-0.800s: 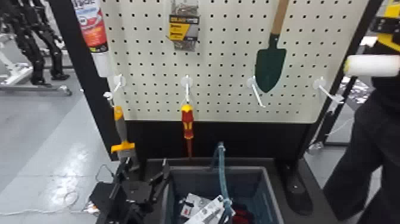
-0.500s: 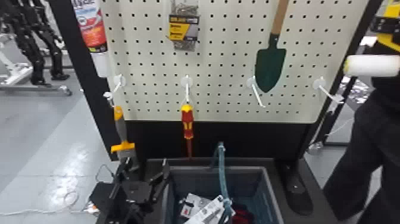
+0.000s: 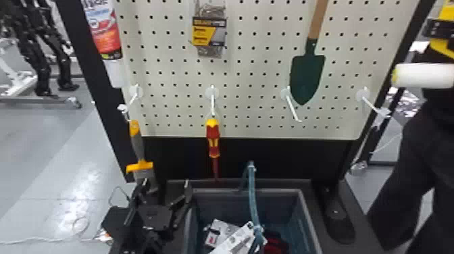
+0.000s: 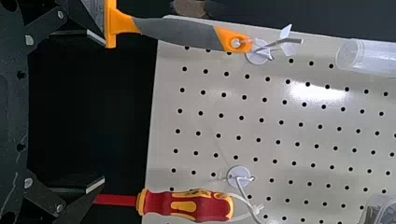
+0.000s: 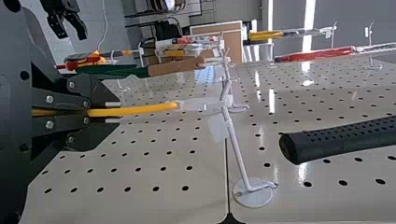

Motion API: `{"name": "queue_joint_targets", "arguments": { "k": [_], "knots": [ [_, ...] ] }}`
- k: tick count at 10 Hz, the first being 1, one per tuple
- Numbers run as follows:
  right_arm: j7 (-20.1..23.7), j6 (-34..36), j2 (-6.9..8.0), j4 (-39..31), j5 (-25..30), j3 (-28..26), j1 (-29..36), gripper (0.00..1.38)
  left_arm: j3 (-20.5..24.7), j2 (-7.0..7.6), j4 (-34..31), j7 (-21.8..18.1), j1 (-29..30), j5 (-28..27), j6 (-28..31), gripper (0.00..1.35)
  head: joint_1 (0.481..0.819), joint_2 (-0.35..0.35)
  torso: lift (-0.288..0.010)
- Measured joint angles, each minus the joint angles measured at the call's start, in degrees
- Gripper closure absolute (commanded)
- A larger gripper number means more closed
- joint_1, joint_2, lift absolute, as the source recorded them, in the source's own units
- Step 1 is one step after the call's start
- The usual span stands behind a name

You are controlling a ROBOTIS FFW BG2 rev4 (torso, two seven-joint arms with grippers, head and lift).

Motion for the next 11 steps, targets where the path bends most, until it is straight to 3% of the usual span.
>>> {"name": "queue_joint_targets", "arguments": {
  "k": [2, 4, 7, 9, 11],
  "knots": [
    [-1.2, 0.6, -0.40, -2.8, -1.6, -4.3, 1.4, 1.29, 0.1, 0.00, 0.0, 0.0, 0.1, 0.1, -0.1, 0.26, 0.549, 0.000, -0.100],
    [-2.5, 1.5, -1.71, -5.6, -2.0, -9.5, 2.8, 1.29, 0.2, 0.00, 0.0, 0.0, 0.1, 0.1, -0.1, 0.26, 0.549, 0.000, -0.100],
    [-4.8, 1.8, -2.43, -7.3, -7.1, -11.8, 6.0, 1.29, -0.1, 0.00, 0.0, 0.0, 0.1, 0.0, 0.3, 0.26, 0.549, 0.000, -0.100],
    [-6.1, 2.8, -1.67, -9.0, -8.9, -11.8, 8.9, 1.29, -0.4, 0.27, 0.0, 0.0, -0.2, 0.0, 0.5, 0.26, 0.549, 0.000, -0.100],
    [-7.2, 6.3, 0.93, -11.8, -9.8, -11.8, 13.5, 1.29, 0.0, -0.07, 0.0, 0.0, 0.2, 0.1, 0.3, 0.26, 0.549, 0.000, -0.100]
  ]
}}
